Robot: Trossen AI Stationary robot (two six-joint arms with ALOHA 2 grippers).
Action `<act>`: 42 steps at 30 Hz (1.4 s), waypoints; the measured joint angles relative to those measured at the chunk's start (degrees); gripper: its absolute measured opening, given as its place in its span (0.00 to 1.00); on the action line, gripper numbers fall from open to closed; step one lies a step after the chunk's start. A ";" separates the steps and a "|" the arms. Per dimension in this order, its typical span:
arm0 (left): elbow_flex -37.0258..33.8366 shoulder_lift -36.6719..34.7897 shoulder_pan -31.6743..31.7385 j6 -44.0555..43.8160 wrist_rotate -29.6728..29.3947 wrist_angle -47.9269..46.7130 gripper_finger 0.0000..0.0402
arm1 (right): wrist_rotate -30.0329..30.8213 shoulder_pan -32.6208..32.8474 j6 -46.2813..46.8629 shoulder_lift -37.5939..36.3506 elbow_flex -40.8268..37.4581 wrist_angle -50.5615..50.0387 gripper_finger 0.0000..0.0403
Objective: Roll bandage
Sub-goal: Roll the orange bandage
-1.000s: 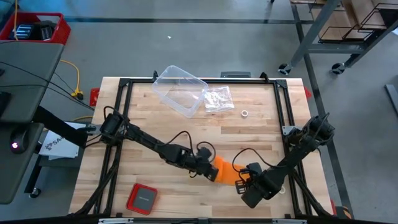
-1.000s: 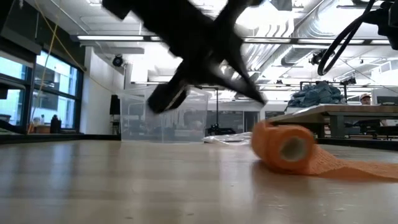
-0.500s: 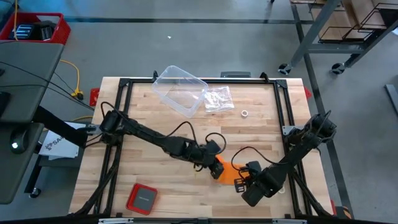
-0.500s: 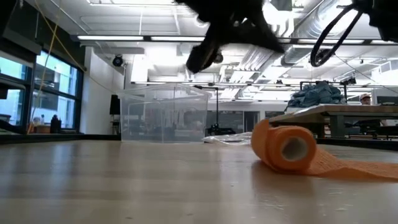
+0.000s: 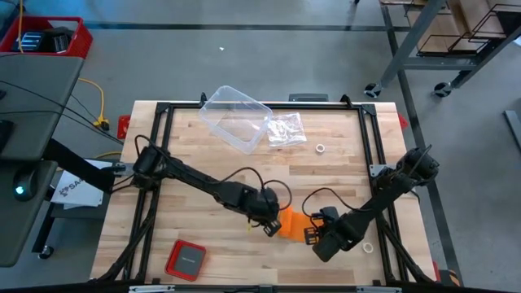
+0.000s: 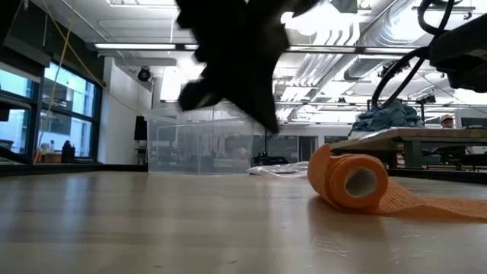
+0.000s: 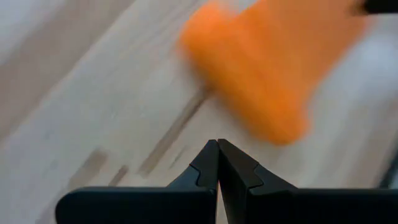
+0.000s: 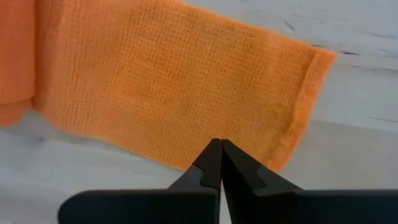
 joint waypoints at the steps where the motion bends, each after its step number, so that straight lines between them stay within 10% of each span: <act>1: -0.04 0.76 0.07 -2.45 0.57 -0.73 0.00 | 0.01 0.00 0.02 -0.01 0.01 0.05 0.00; 17: 0.18 8.71 0.90 -10.15 5.00 16.24 0.00 | 0.22 0.88 0.49 -1.63 0.10 -0.09 0.00; 42: 5.20 4.83 0.81 4.05 1.06 10.30 0.00 | 1.99 1.57 0.93 -1.63 0.10 -4.40 0.00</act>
